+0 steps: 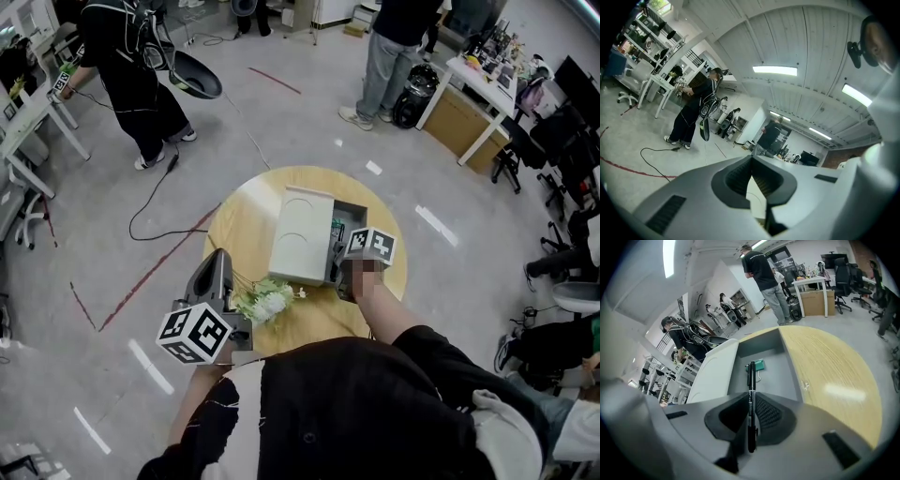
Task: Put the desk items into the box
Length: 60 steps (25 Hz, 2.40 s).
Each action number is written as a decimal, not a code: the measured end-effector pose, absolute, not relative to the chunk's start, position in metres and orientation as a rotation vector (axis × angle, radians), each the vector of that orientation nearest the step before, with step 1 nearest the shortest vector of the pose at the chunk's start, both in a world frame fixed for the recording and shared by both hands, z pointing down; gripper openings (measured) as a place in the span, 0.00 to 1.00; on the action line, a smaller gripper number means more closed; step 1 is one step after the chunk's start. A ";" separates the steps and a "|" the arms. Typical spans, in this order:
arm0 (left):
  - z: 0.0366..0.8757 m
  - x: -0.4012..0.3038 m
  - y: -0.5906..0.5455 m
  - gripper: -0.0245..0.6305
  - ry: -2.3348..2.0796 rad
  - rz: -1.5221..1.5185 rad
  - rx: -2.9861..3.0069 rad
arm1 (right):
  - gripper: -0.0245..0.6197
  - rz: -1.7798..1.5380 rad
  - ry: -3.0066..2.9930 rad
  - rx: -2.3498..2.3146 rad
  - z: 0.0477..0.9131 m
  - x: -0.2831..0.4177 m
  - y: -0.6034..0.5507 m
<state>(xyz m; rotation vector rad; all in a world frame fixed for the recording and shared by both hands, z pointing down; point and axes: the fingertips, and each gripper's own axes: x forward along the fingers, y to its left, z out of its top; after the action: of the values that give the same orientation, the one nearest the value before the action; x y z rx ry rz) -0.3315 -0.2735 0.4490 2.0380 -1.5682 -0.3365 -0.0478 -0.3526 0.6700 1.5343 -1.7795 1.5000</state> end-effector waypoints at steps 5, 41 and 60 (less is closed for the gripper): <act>0.447 -0.330 -0.265 0.05 -1.605 -0.350 2.010 | 0.11 1.517 -1.788 1.514 0.671 -0.051 -0.354; 0.406 -0.163 -0.186 0.05 -1.679 -0.392 2.027 | 0.05 1.545 -2.573 1.177 0.469 -0.006 -0.303; 0.430 -0.075 -0.148 0.05 -1.646 -0.360 2.023 | 0.05 0.775 -2.842 1.121 0.416 0.056 -0.248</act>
<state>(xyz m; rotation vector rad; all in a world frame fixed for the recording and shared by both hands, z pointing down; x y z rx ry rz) -0.0752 -0.1482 0.4298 2.0232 -1.6464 -0.3603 0.0558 -0.2478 0.4158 1.1208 -2.8417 0.7751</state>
